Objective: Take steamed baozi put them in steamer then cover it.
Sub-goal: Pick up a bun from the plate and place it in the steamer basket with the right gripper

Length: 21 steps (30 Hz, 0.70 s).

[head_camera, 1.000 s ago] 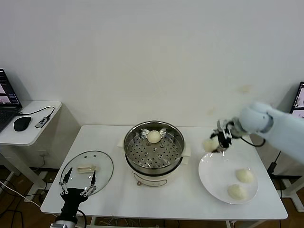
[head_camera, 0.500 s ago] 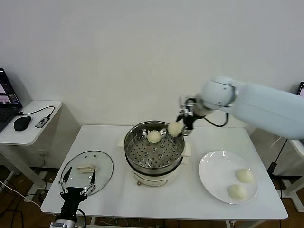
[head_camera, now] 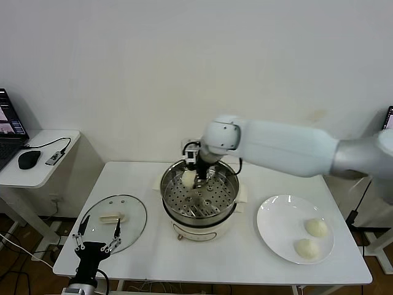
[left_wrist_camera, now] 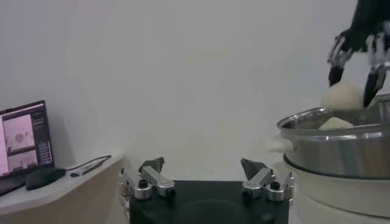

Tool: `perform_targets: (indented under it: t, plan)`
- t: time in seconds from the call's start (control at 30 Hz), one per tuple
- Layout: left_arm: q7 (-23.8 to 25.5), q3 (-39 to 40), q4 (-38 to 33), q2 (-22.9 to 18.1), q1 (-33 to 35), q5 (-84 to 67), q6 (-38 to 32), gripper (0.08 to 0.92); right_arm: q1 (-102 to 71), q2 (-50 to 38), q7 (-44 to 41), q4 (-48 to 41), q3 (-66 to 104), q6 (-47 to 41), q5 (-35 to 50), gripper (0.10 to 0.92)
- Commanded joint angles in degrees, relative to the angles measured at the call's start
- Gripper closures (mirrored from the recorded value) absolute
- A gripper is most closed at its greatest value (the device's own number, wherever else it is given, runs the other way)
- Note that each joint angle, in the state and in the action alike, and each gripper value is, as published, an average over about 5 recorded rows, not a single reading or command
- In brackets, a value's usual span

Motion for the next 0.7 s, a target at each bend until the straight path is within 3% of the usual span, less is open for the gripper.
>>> perform_targets:
  t: [0.03, 0.43, 0.7]
  plan:
    - [0.00, -0.01, 0.07, -0.02, -0.08, 0.00, -0.06, 0.177, -3.95, 6.71, 2.07, -5.16, -0.22, -1.40, 1.04, 0.381]
    - [-0.01, 0.09, -0.23, -0.26, 0.03, 0.20, -0.28, 0.177, -6.64, 6.91, 2.82, -7.81, 0.60, -1.18, -0.53, 0.371]
    - [0.06, 0.18, -0.31, -0.20, -0.04, 0.42, -0.24, 0.177, -0.52, 1.04, -2.06, -2.21, 1.58, -0.53, -1.98, 0.213]
